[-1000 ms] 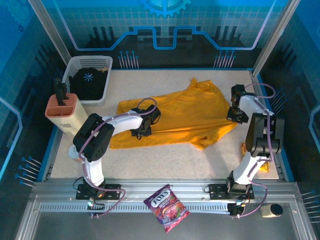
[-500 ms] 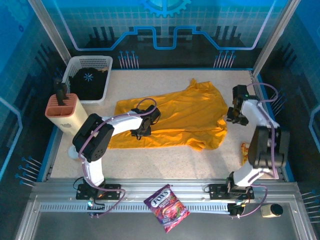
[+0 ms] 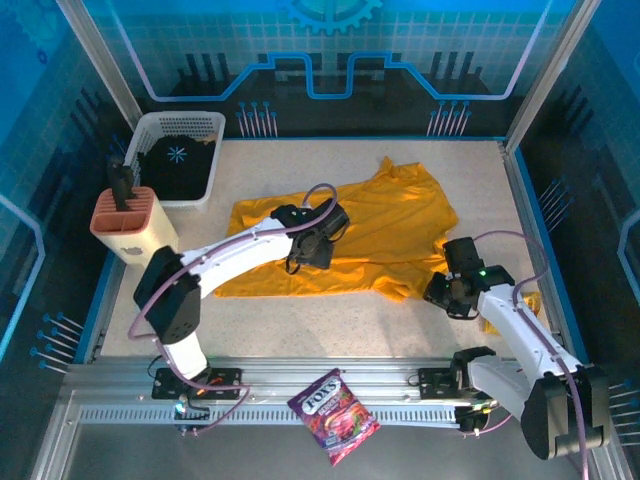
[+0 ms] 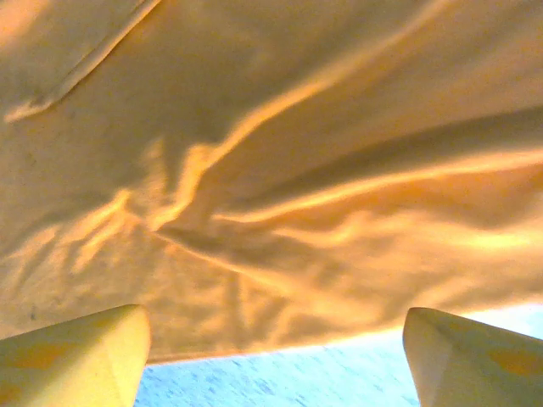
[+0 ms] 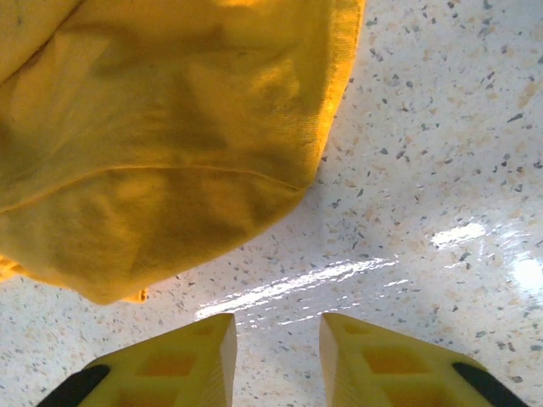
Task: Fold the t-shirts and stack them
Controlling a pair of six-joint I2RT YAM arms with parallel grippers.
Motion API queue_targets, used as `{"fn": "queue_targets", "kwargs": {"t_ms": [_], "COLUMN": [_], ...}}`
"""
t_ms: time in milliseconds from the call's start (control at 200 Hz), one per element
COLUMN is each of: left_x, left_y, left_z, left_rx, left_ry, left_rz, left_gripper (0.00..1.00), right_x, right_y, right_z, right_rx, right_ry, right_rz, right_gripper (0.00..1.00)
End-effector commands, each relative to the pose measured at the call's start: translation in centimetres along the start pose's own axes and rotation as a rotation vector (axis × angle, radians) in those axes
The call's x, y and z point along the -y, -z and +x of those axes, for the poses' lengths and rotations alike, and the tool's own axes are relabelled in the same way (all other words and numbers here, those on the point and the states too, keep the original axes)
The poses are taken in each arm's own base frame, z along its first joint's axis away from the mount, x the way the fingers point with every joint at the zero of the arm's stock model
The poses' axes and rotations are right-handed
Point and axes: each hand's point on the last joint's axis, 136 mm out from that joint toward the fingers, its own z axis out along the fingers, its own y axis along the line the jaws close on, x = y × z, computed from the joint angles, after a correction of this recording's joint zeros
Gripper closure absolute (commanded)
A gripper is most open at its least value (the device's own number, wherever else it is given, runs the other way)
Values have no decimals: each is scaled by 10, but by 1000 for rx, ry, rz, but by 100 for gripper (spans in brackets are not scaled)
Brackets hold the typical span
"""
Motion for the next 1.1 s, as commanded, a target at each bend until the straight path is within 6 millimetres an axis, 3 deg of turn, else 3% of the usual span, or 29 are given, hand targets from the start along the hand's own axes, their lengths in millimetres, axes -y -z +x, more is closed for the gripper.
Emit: {"fn": "queue_targets", "kwargs": {"t_ms": [0, 110, 220, 385, 520, 671, 746, 826, 966, 1096], "left_x": [38, 93, 133, 174, 187, 192, 190, 192, 198, 205], "left_y": [20, 8, -9, -29, -47, -70, -83, -90, -93, -99], "left_z": [28, 51, 65, 60, 49, 52, 53, 52, 42, 34], "left_rx": [-106, -182, -222, -211, -189, -205, -206, -223, -225, -243], "left_ry": [-81, -90, -97, -61, -2, 24, 29, 28, 10, -23], "left_rz": [157, 318, 371, 393, 369, 322, 283, 262, 226, 183], "left_gripper": [24, 25, 26, 25, 20, 19, 19, 27, 30, 47], "right_x": [-11, -18, -25, -27, -26, -24, -24, -23, -22, -19], "right_y": [-10, -21, -26, -38, -47, -52, -52, -53, -50, -38], "right_z": [0, -9, -19, -26, -25, -26, -27, -27, -30, -35], "right_rx": [-21, -27, -26, -37, -53, -55, -56, -59, -49, -16], "right_ry": [-51, -52, -44, -31, -35, -36, -33, -33, -34, -19], "right_rz": [-42, -41, -42, -16, -3, 9, 11, 19, 25, 49], "right_gripper": [68, 68, 68, 67, 67, 68, 73, 81, 99, 100]}}
